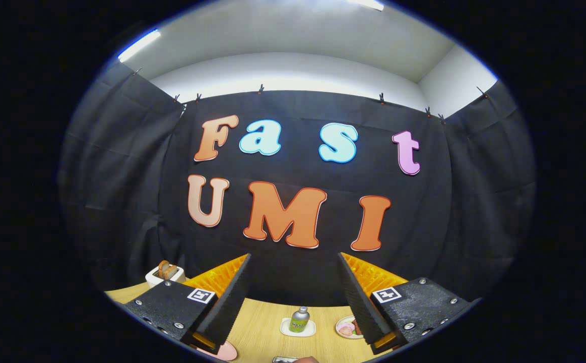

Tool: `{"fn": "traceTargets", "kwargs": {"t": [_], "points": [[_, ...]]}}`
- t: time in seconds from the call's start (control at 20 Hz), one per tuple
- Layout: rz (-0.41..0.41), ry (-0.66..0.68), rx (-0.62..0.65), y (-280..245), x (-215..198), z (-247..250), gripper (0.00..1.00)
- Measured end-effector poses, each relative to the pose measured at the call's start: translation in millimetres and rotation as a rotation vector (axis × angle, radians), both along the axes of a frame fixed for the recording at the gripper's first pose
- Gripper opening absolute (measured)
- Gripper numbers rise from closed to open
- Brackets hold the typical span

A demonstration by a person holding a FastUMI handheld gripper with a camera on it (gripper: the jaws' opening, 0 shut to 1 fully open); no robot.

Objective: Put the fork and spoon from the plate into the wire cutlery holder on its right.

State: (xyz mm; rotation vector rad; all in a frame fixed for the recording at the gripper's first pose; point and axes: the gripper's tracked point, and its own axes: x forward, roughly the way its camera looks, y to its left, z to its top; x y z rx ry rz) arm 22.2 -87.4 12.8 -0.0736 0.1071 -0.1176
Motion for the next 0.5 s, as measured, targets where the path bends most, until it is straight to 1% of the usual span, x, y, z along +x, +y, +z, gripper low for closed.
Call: {"fn": "traceTargets", "kwargs": {"t": [0.2,0.5], "points": [[-0.010,-0.023,0.022,-3.4,6.8,11.5,0.98],[0.000,-0.032,0.061,-5.3,12.1,12.6,0.98]]}}
